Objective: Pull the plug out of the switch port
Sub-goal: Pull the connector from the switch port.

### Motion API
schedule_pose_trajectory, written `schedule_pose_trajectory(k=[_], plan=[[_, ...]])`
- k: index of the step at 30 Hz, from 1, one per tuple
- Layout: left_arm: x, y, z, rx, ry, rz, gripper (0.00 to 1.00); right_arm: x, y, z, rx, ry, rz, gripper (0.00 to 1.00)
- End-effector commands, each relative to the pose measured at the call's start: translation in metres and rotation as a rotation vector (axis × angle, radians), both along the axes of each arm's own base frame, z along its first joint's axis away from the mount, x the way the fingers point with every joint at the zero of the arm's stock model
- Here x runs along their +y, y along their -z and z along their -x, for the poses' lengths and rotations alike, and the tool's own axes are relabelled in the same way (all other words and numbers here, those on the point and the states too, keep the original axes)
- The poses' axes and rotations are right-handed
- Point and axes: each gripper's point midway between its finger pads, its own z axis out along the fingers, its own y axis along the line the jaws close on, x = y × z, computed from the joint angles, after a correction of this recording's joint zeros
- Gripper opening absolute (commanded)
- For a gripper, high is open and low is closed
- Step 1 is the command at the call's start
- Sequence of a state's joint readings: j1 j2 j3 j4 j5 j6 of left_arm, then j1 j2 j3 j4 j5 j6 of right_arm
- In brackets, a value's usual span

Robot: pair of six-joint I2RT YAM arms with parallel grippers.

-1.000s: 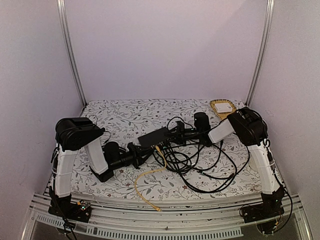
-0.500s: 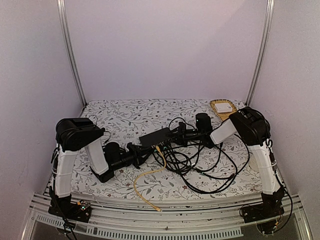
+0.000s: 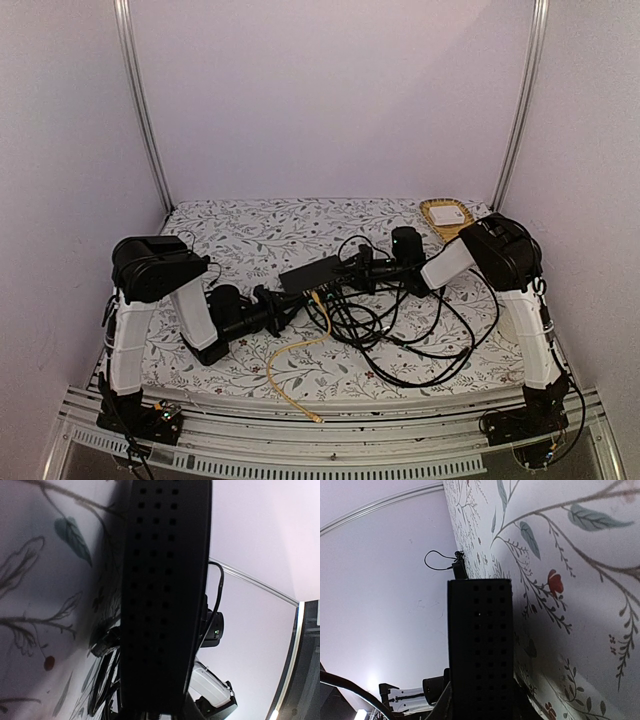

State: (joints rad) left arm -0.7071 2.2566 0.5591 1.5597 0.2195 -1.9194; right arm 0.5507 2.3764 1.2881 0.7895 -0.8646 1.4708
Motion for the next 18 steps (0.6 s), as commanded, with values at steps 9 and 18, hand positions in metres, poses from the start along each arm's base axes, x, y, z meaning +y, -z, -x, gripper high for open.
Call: schedule_pose_trajectory(k=[9,18], plan=[[0.0119,0.0557,0.0079,0.007,-0.044,0.001,0.12,0.0165,-0.0815,0.0195,-0.151,-0.095,-0.134,0.02],[0.0087,0.0538,0.0086,-0.018,-0.012,-0.006,0.05,0.0162,-0.0800,0.0215,-0.153,-0.105,-0.134,0.02]])
